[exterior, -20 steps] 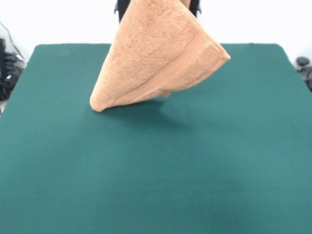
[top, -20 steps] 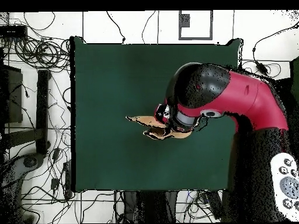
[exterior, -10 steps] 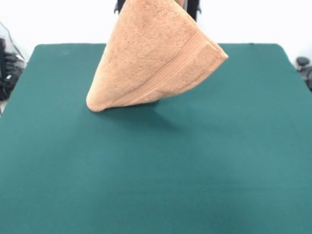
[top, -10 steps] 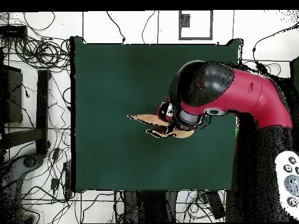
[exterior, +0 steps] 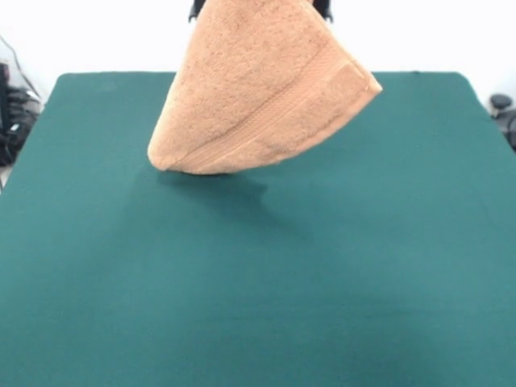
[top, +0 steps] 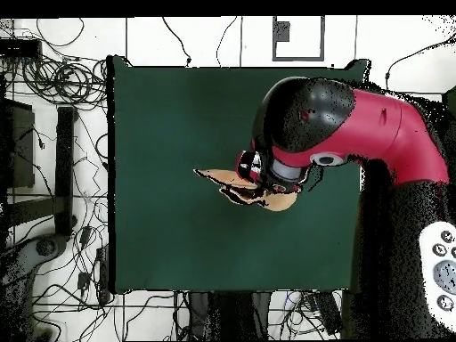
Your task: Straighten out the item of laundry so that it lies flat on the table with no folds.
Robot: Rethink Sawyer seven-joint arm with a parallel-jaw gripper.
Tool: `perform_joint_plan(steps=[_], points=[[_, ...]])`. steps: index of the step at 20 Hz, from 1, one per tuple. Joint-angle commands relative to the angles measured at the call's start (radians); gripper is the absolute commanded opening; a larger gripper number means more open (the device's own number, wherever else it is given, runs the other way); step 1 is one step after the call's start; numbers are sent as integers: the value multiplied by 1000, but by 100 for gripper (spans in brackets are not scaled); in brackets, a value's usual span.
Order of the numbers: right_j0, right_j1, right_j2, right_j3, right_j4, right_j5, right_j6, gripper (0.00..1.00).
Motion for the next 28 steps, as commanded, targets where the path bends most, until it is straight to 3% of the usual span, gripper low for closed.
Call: perform_joint_plan(steps=[1, 7, 14, 22, 28], points=[[30, 40, 117, -3, -32, 74, -161, 0], [64, 77, 127, -137, -74, 199, -110, 0], [73, 97, 124, -212, -79, 281, -75, 0], [80, 91, 107, -187, -79, 202, -94, 0], [85, 63, 90, -110, -76, 84, -89, 0]])
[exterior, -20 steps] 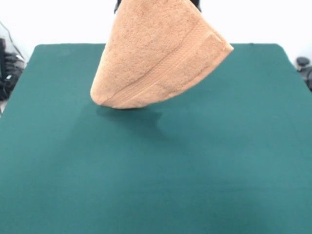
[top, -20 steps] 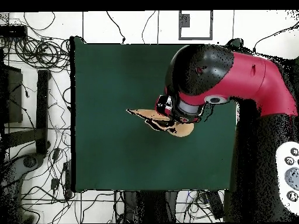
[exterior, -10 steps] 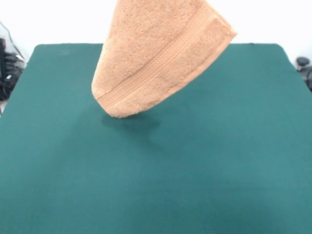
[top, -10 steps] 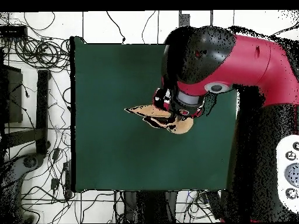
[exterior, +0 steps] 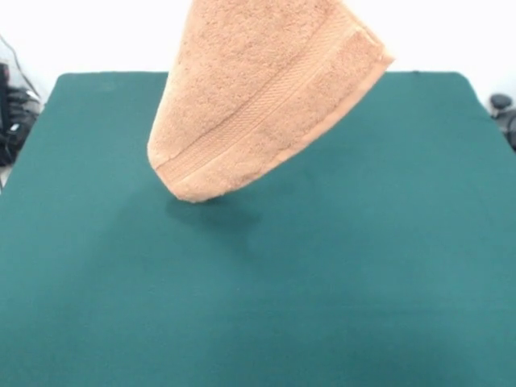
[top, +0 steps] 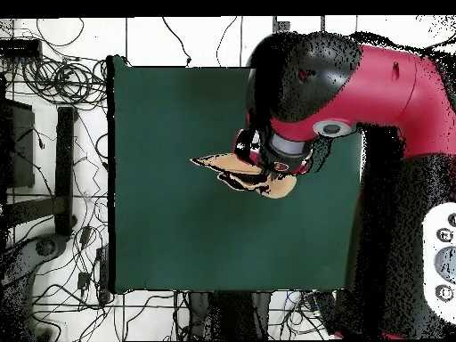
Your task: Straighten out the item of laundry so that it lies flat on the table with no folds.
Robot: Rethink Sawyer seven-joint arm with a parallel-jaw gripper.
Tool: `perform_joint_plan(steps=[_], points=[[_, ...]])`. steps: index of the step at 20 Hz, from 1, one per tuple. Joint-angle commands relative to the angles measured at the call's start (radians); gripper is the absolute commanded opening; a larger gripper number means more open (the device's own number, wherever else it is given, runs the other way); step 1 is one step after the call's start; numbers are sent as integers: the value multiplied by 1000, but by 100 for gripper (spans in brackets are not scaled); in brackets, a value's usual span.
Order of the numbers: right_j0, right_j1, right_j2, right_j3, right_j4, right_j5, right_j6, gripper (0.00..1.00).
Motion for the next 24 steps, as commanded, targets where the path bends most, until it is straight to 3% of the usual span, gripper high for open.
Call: perform_joint_plan(steps=[1, 9, 15, 24], points=[[44, 37, 71, 101, -22, -104, -89, 0], [70, 13, 46, 189, -30, -255, -60, 0], [86, -21, 31, 318, -17, -439, -21, 0], [106, -44, 15, 407, -13, -574, 15, 0]])
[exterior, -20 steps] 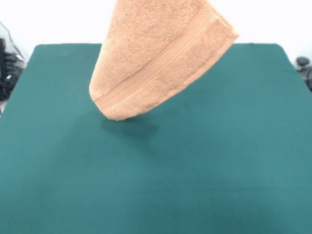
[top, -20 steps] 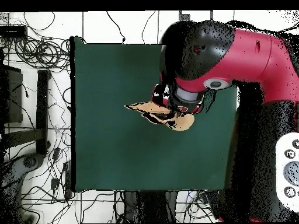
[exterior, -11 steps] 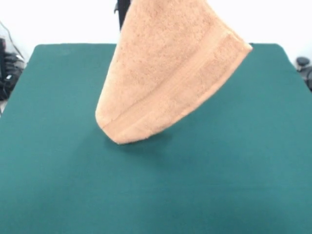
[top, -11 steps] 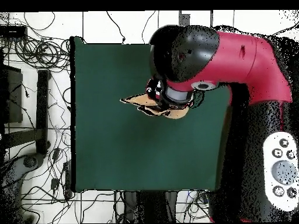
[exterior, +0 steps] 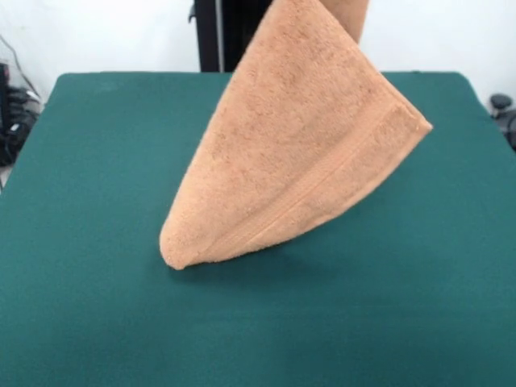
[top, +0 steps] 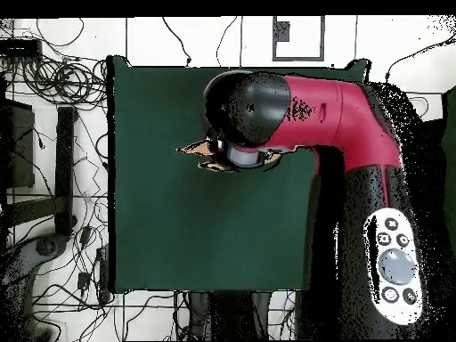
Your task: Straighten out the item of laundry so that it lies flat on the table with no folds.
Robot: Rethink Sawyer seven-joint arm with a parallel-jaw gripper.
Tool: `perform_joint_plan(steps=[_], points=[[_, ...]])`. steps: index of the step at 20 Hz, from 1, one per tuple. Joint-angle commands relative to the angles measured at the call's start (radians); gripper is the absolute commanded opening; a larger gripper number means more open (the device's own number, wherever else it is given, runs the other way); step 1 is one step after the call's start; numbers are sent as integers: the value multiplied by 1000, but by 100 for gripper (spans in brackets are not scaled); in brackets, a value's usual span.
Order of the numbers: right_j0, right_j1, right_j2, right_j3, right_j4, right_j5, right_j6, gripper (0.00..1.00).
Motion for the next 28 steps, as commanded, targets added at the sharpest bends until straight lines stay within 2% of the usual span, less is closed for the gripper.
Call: perform_joint_plan(steps=[1, 12, 18, 25, 28], points=[[45, 4, 19, 222, -9, -123, 15, 0], [43, -11, 27, 327, 52, -172, 30, 0], [45, -23, 26, 372, 53, -176, 26, 0], [43, -34, 21, 412, 43, -118, 9, 0], [36, -46, 20, 455, 30, -185, 1, 0]])
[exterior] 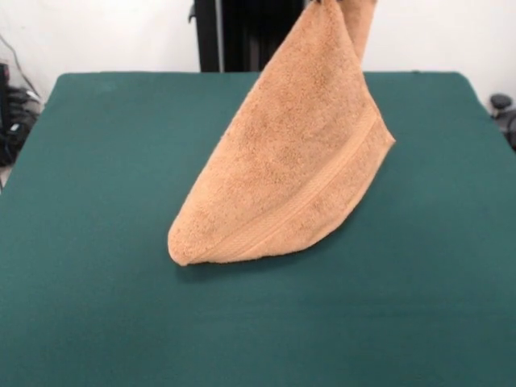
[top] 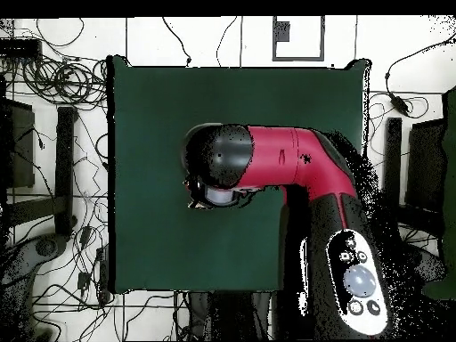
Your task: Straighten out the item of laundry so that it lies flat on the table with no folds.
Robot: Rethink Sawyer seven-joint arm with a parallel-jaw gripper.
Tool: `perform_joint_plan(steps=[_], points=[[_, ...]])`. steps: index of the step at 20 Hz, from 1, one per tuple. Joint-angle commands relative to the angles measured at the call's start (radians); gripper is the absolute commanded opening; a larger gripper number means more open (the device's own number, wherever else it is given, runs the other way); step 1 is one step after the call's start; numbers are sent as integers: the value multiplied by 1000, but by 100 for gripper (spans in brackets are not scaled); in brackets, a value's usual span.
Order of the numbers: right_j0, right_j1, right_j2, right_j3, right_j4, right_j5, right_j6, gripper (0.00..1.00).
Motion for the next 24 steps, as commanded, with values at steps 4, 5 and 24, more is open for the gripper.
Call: perform_joint_plan(steps=[4, 5, 24], points=[[16, 2, 16, 260, -37, -224, 6, 0], [18, 7, 13, 269, -52, -253, 9, 0], [53, 189, -112, 225, -386, -752, 75, 0]])
